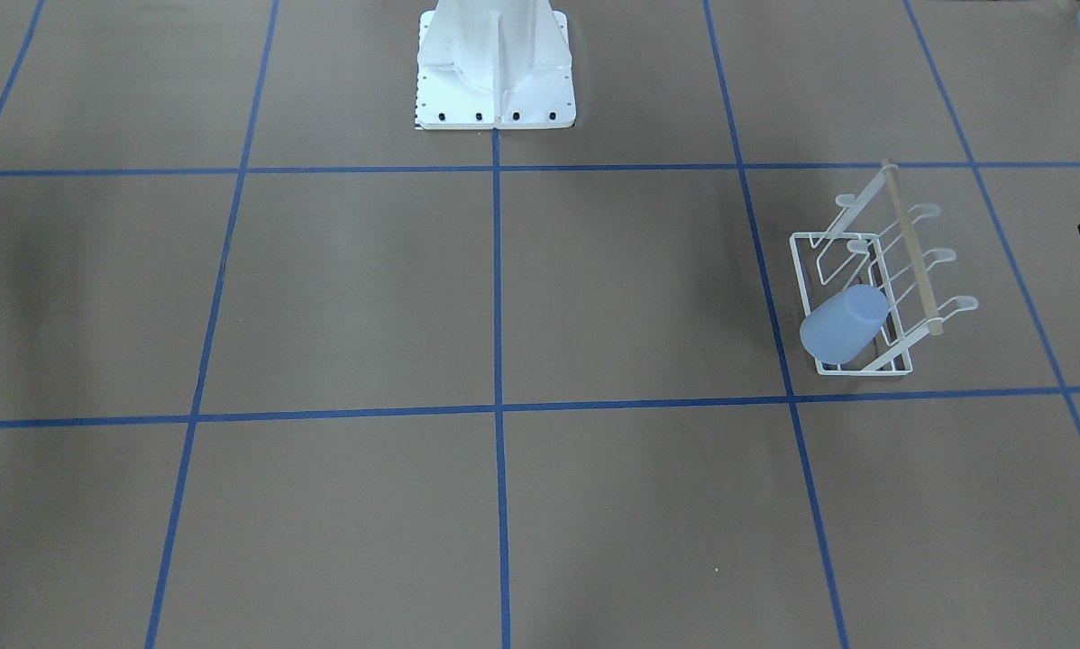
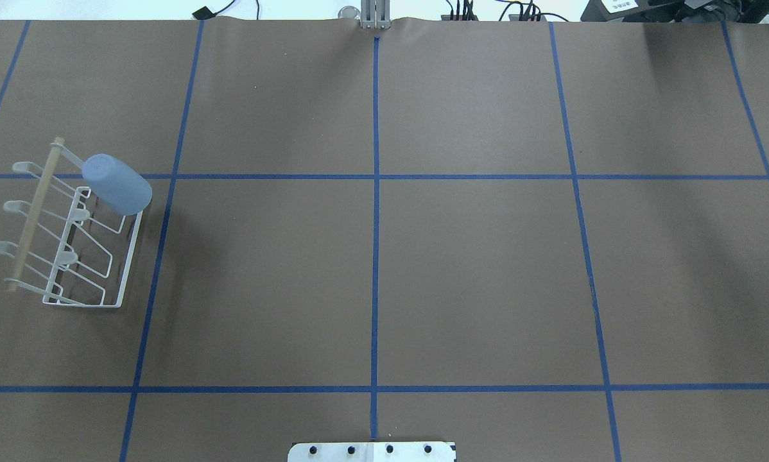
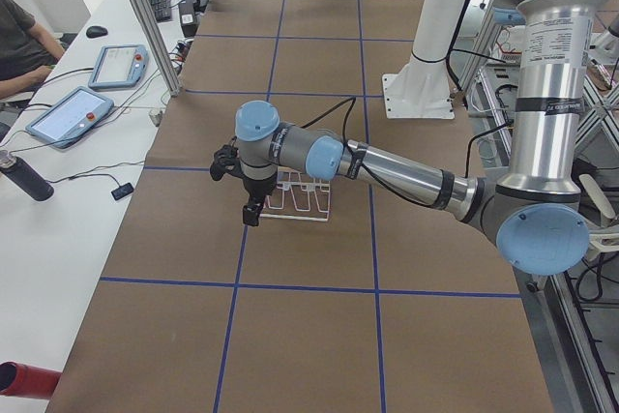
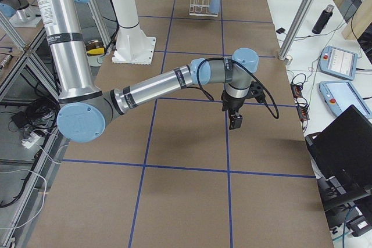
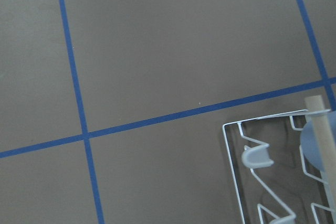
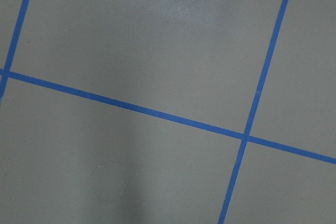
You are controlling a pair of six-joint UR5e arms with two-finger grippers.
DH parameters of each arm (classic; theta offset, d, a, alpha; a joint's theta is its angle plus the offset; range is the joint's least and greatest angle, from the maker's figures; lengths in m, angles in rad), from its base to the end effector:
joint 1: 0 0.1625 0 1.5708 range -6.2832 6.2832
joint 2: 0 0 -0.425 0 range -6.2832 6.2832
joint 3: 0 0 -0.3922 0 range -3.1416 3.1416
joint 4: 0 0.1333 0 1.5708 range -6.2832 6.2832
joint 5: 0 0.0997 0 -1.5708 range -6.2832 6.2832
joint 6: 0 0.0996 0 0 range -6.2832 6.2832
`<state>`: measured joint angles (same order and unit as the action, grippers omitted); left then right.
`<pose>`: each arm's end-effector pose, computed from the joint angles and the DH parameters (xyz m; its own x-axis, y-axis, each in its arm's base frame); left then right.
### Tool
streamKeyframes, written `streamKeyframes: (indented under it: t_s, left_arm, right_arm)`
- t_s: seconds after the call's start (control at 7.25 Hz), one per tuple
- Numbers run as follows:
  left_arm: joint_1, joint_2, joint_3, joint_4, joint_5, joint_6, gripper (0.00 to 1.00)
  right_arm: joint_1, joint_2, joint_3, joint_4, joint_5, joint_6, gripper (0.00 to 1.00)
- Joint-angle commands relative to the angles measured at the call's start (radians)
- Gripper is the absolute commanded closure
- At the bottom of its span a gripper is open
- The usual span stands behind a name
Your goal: Hang cup on cup holder
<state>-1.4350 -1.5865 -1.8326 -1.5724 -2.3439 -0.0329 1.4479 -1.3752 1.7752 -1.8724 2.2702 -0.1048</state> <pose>0.0044 -0.5034 0.5211 0.6870 0.2560 -0.6800 -0.1076 0.9614 0.2533 0.0012 -0.5549 0.4927 0.7348 -0.2590 0.6269 0.2000 0.9659 0.1647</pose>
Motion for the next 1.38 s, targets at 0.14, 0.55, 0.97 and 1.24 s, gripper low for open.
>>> streamKeyframes:
  t_s: [0.14, 0.55, 0.97, 1.24]
  left_arm:
    - [-0.01, -0.02, 0.004, -0.003, -0.015, -0.097, 0.02]
    - [-0.01, -0.012, 0.018, -0.017, -0.017, -0.102, 0.02]
    - [-0.01, -0.015, -0.004, -0.017, -0.025, -0.133, 0.02]
    - [-0.008, -0.015, -0.007, -0.017, -0.025, -0.131, 0.02]
  right_arm:
    - [0.009, -0.08, 0.079, 0.001, 0.0, -0.003, 0.0]
    - [0.009, -0.107, 0.098, 0.025, 0.017, -0.007, 0.0]
    - [0.009, -0.117, 0.102, 0.035, 0.034, -0.001, 0.0]
    - [0.008, -0.116, 0.105, 0.035, 0.037, 0.004, 0.0]
